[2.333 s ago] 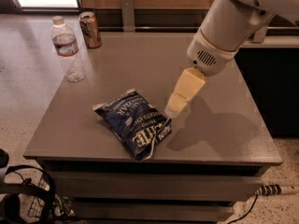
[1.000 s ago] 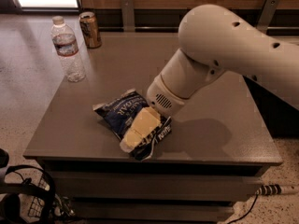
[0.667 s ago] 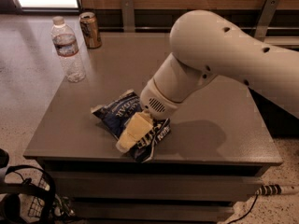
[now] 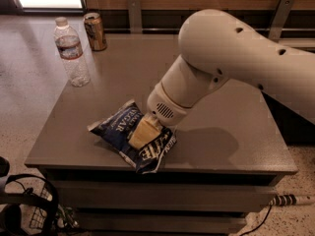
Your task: Move blue chip bag near orange can
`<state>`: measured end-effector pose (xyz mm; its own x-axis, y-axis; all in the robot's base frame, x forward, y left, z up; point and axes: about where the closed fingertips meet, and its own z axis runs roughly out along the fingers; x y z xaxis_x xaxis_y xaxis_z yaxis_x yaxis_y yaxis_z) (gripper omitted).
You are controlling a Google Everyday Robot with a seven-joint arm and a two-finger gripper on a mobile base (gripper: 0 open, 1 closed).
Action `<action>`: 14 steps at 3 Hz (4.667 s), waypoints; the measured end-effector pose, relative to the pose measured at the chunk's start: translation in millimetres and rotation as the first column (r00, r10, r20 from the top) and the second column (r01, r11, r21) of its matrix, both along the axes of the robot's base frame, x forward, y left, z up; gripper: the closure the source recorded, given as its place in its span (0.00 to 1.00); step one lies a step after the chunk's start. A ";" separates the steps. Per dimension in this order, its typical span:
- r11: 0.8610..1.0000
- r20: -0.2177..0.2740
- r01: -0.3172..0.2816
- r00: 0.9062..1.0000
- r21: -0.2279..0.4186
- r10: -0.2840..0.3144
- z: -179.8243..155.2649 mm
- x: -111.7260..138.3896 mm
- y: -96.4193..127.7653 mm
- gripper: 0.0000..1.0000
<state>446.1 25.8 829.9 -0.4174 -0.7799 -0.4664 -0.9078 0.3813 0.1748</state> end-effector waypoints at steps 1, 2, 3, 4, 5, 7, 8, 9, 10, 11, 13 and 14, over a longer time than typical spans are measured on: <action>1.000 0.001 -0.002 1.000 -0.001 0.002 0.4 -0.8 0.7 0.95; 1.000 0.001 -0.002 1.000 -0.001 0.002 0.5 -0.8 0.7 1.00; 1.000 0.024 0.003 1.000 -0.021 -0.003 9.1 18.7 -7.1 1.00; 0.999 0.072 0.040 0.997 -0.023 -0.039 24.8 63.5 -27.1 1.00; 0.995 0.123 0.099 0.987 -0.003 -0.098 40.9 111.7 -47.1 1.00; 0.969 0.196 0.233 0.949 0.088 -0.246 57.0 200.6 -77.1 1.00; 0.938 0.254 0.312 0.904 0.153 -0.343 69.9 257.1 -85.8 1.00; 0.919 0.315 0.340 0.866 0.198 -0.388 89.7 295.3 -80.2 1.00; 0.911 0.373 0.333 0.835 0.242 -0.404 107.6 327.6 -60.4 1.00; 0.904 0.402 0.313 0.817 0.292 -0.413 114.0 348.0 -36.8 1.00; 0.887 0.452 0.273 0.781 0.372 -0.431 116.5 370.3 3.1 1.00; 0.881 0.478 0.242 0.765 0.407 -0.431 119.2 377.0 20.9 0.96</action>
Offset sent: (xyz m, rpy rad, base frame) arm -0.0007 0.0006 0.0003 -0.0010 -0.0010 0.0018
